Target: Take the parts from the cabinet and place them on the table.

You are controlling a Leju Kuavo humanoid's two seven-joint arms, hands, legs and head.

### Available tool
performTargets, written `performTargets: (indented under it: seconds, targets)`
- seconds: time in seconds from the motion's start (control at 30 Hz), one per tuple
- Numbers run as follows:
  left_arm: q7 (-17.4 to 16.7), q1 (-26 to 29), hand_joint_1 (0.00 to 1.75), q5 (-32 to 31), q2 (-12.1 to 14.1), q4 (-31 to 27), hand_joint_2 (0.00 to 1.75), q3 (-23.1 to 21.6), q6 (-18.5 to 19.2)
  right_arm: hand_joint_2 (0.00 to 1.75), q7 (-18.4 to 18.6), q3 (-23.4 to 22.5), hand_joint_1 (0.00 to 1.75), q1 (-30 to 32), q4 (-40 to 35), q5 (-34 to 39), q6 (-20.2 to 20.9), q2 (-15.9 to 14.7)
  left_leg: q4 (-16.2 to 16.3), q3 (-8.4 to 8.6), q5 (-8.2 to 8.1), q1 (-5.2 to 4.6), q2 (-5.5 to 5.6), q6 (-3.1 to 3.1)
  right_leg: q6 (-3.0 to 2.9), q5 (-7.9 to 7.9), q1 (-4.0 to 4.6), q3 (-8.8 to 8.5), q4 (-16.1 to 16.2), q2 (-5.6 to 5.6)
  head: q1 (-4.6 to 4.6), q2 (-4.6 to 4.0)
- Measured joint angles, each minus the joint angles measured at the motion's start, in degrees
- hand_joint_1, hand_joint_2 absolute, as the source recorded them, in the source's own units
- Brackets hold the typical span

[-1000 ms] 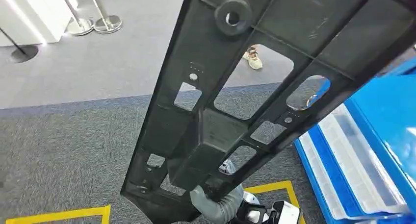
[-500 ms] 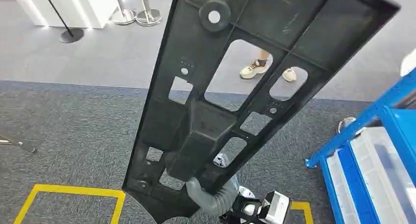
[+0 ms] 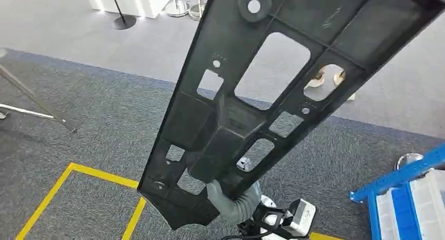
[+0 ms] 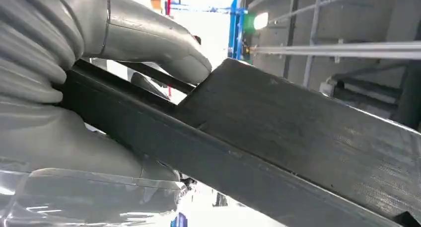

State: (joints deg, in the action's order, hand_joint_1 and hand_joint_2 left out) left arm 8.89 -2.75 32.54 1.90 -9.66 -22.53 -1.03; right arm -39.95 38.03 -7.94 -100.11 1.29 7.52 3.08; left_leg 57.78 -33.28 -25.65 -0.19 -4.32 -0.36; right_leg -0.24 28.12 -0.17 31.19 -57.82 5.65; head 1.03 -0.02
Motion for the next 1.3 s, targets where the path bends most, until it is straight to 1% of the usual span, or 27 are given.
performTargets:
  seconds: [0.1, 0.13, 0.17, 0.2, 0.27, 0.3, 0.33, 0.4, 0.43, 0.47, 0.5, 0.6, 0.63, 0.67, 0.7, 0.73, 0.8, 0.83, 0.87, 0.93, 0.97, 1.0, 1.13, 1.17, 1.2, 1.23, 1.3]
  targets:
    - [-0.13, 0.17, 0.0, 0.53, -0.02, 0.0, 1.75, 0.02, -0.02, 1.75, 0.87, -0.48, 1.75, -0.15, -0.13, -0.09, 0.61, 0.0, 0.15, -0.5, -0.1, -0.15, 1.99, 0.86, 0.85, 0.17, -0.07, -0.43, 0.24, 1.66, 0.0, 0.0]
    - [-0.15, 0.19, 0.0, 0.68, -0.02, 0.0, 1.75, 0.02, -0.04, 1.75, 1.37, -0.67, 1.75, -0.33, -0.3, -0.09, 0.68, 0.02, -0.53, 0.31, 0.35, 0.63, 2.68, 1.46, 1.41, 0.56, -0.21, -0.56, 0.06, 1.07, 0.02, 0.0]
    - [-0.15, 0.19, 0.0, 0.79, -0.37, 0.0, 1.75, 0.02, -0.02, 1.75, 1.75, -0.92, 1.75, -0.5, -0.33, -0.09, 0.7, 0.02, -0.72, 0.39, 0.44, 0.56, 3.2, 1.61, 1.56, 1.59, -0.35, -0.32, -1.2, -1.9, 0.0, 0.0]
    - [-0.28, 0.15, 0.0, 0.85, -0.42, 0.0, 1.75, 0.02, -0.04, 1.75, 1.9, -1.24, 1.75, -0.53, -0.55, -0.09, 0.74, 0.0, -0.72, 0.3, 0.57, 0.62, 3.69, 1.88, 1.55, 3.78, -0.48, 1.34, -4.68, -3.88, 0.0, 0.0]
    - [-0.28, -0.09, 0.0, 0.94, -0.46, 0.0, 1.75, 0.04, -0.09, 1.75, 2.03, -1.7, 1.75, -0.4, -0.57, -0.07, 0.68, -0.15, -0.67, 0.12, 0.67, 0.59, 5.12, 2.08, 1.72, 8.14, -0.57, 6.43, -14.76, -5.23, 0.0, 0.0]
    - [-0.28, -0.08, 0.0, 0.94, -0.46, 0.0, 1.75, 0.07, -0.09, 1.75, 2.05, -1.73, 1.75, -0.38, -0.57, -0.09, 0.68, -0.24, -0.63, 0.07, 0.67, 0.57, 5.92, 2.08, 1.75, 8.82, -0.56, 8.32, -18.13, -5.3, 0.0, 0.0]
    - [-0.28, -0.01, 0.0, 0.94, -0.48, 0.0, 1.75, 0.07, -0.09, 1.75, 2.08, -1.77, 1.75, -0.35, -0.57, -0.09, 0.66, -0.3, -0.59, 0.13, 0.66, 0.57, 6.79, 2.07, 1.72, 8.01, -0.58, 8.95, -18.69, -5.33, 0.0, 0.0]
    - [-0.3, 0.09, 0.0, 0.94, -0.61, 0.0, 1.75, 0.07, -0.09, 1.75, 2.14, -1.97, 1.75, -0.39, -0.57, -0.09, 0.55, -0.35, -0.48, 0.32, 0.61, 0.63, 8.42, 1.98, 1.57, 3.64, -0.63, 6.65, -12.92, -5.53, 0.0, 0.0]
    - [-0.3, 0.06, 0.0, 0.94, -0.7, 0.0, 1.75, 0.07, -0.09, 1.75, 2.47, -2.05, 1.75, -0.45, -0.57, -0.09, 0.35, -0.35, -0.24, 0.38, 0.49, 0.67, 9.52, 1.77, 1.4, 0.11, -0.75, 3.73, -6.3, -6.63, 0.0, 0.0]
    - [-0.28, 0.04, 0.0, 0.94, -0.77, 0.0, 1.75, 0.07, -0.09, 1.75, 2.87, -2.22, 1.75, -0.54, -0.57, -0.11, -0.23, -0.37, 0.07, 0.2, 0.36, 0.75, 10.21, 1.57, 1.26, -1.53, -0.95, 1.95, -1.9, -9.35, 0.0, 0.0]
    - [-0.26, -0.17, 0.0, 0.94, -0.79, 0.0, 1.75, 0.07, -0.09, 1.75, 3.3, -2.47, 1.75, -0.55, -0.55, -0.11, -0.57, -0.39, 0.73, -0.43, 0.15, 0.41, 10.95, 1.14, 1.31, -0.69, -1.21, 1.64, -0.71, -11.48, 0.0, 0.0]
    - [-0.11, 0.2, 0.0, 1.1, -0.79, 0.0, 1.75, 0.07, -0.28, 1.75, 3.89, -3.3, 1.75, -0.61, -0.59, 0.35, -0.85, -0.48, 0.2, -0.99, 0.69, 1.2, 12.71, -0.1, 0.44, -0.97, -0.56, 1.87, -0.83, -9.57, 0.0, 0.0]
    - [0.13, 0.35, 0.0, 1.53, -0.66, 0.0, 1.75, 0.11, -0.42, 1.75, 4.09, -3.69, 1.75, -0.61, -0.74, 0.9, -0.52, -0.48, 0.15, -1.24, 0.72, 1.0, 13.42, -0.46, 0.01, -1.25, -1.08, 1.58, -0.19, -8.64, 0.0, 0.0]
    - [0.4, 0.48, 0.0, 1.75, -0.96, 0.0, 1.75, 0.24, -0.59, 1.75, 4.44, -4.11, 1.75, -0.66, -0.94, 1.38, 0.04, -0.48, 1.07, -1.35, 0.11, 0.75, 10.42, -0.58, -0.24, -1.38, -1.11, 1.24, 0.21, -7.69, 0.0, 0.0]
    - [0.61, 0.4, 0.0, 2.14, -1.11, 0.0, 1.75, 0.46, -0.7, 1.75, 4.55, -4.46, 1.75, -0.66, -1.09, 1.84, 0.5, -0.46, 3.79, -2.63, -1.81, 0.69, 7.37, -0.83, -0.64, -1.33, -1.07, 1.1, 0.33, -6.95, 0.02, 0.0]
    - [0.72, 0.17, 0.0, 2.34, -1.14, 0.0, 1.75, 0.65, -0.79, 1.75, 4.63, -4.83, 1.75, -0.62, -1.16, 2.08, 1.03, -0.48, 8.11, -4.71, -4.12, 0.88, 5.85, -1.13, -0.79, -1.22, -0.9, 1.08, 0.32, -6.0, 0.02, 0.0]
    - [0.74, 0.14, 0.0, 2.6, -1.31, 0.0, 1.75, 1.01, -0.85, 1.75, 5.05, -5.31, 1.75, -0.54, -1.16, 2.1, 1.62, -0.57, 16.68, -8.93, -7.63, 1.16, 4.99, -1.49, -0.98, -1.04, -0.68, 1.09, 0.3, -4.13, 0.0, 0.0]
    - [0.74, 0.17, 0.0, 2.6, -1.36, 0.0, 1.75, 1.05, -0.85, 1.75, 5.07, -5.4, 1.75, -0.52, -1.14, 2.1, 1.86, -0.61, 18.13, -9.63, -7.53, 1.26, 4.86, -1.64, -0.94, -0.95, -0.64, 1.05, 0.3, -3.32, 0.0, 0.0]
    - [0.74, 0.19, 0.0, 2.6, -1.38, 0.0, 1.75, 1.09, -0.85, 1.75, 5.07, -5.4, 1.75, -0.53, -1.14, 2.1, 1.9, -0.63, 16.71, -8.88, -6.18, 1.33, 4.7, -1.68, -0.86, -0.82, -0.64, 0.93, 0.29, -2.58, 0.02, 0.0]
    - [0.7, 0.47, 0.0, 2.73, -1.42, 0.0, 1.75, 1.27, -0.92, 1.75, 5.03, -5.53, 1.75, -0.55, -1.16, 2.1, 1.94, -0.63, 6.75, -3.4, -1.06, 1.33, 3.61, -1.39, -0.58, -0.44, -0.64, 0.35, 0.29, -1.16, 0.0, 0.0]
    - [0.7, 0.44, 0.0, 2.78, -1.42, 0.0, 1.75, 1.36, -0.98, 1.75, 4.96, -5.59, 1.75, -0.55, -1.2, 2.12, 1.94, -0.63, 1.57, -0.54, 0.79, 1.14, 1.41, -0.99, -0.36, -0.24, -0.54, -0.01, 0.29, -0.54, 0.02, 0.0]
    - [0.61, 0.21, 0.0, 2.82, -1.42, 0.0, 1.75, 1.4, -1.03, 1.75, 4.85, -5.75, 1.75, -0.52, -1.22, 2.27, 1.99, -0.66, 0.11, 0.08, -0.26, 0.2, -0.87, -0.32, 0.02, -0.02, -0.16, -0.1, 0.29, 0.04, 0.0, 0.0]
    - [0.35, 0.53, 0.0, 3.35, -1.44, 0.0, 1.75, 1.55, -1.4, 1.75, 4.02, -6.47, 1.75, -0.09, -1.79, 2.95, 2.84, -0.98, -0.21, -0.22, 0.05, 0.18, 2.12, 1.07, 1.33, 0.28, 0.03, -0.76, 0.54, 2.2, 0.02, 0.0]
    - [0.22, 0.66, 0.0, 3.37, -1.66, 0.0, 1.75, 1.57, -1.51, 1.75, 3.98, -6.64, 1.75, -0.07, -2.06, 2.95, 2.88, -1.09, -0.8, 0.47, 0.41, 0.79, 2.89, 1.48, 1.71, 0.91, -0.41, -1.02, 0.05, 1.24, 0.0, 0.0]
    - [0.2, 0.6, 0.0, 3.37, -1.75, 0.0, 1.75, 1.64, -1.6, 1.75, 3.85, -6.84, 1.75, -0.03, -2.18, 2.95, 2.95, -1.11, -0.98, 0.54, 0.47, 0.82, 3.42, 1.74, 1.8, 2.45, -0.48, -0.14, -2.1, -1.73, 0.02, 0.02]
    - [0.18, 0.42, 0.0, 3.39, -1.75, 0.0, 1.75, 1.75, -1.71, 1.75, 3.74, -6.97, 1.75, 0.14, -2.36, 2.97, 3.02, -1.22, -0.96, 0.43, 0.54, 0.8, 4.02, 1.95, 1.87, 4.89, -0.6, 1.92, -6.45, -3.81, 0.0, 0.0]
    - [0.15, 0.29, 0.0, 3.43, -1.75, 0.0, 1.75, 1.9, -1.75, 1.75, 3.74, -7.26, 1.75, 0.83, -2.4, 2.97, 3.02, -1.71, -0.93, 0.3, 0.5, 0.73, 5.6, 2.13, 2.04, 8.75, -0.57, 6.82, -16.01, -5.27, 0.0, 0.0]
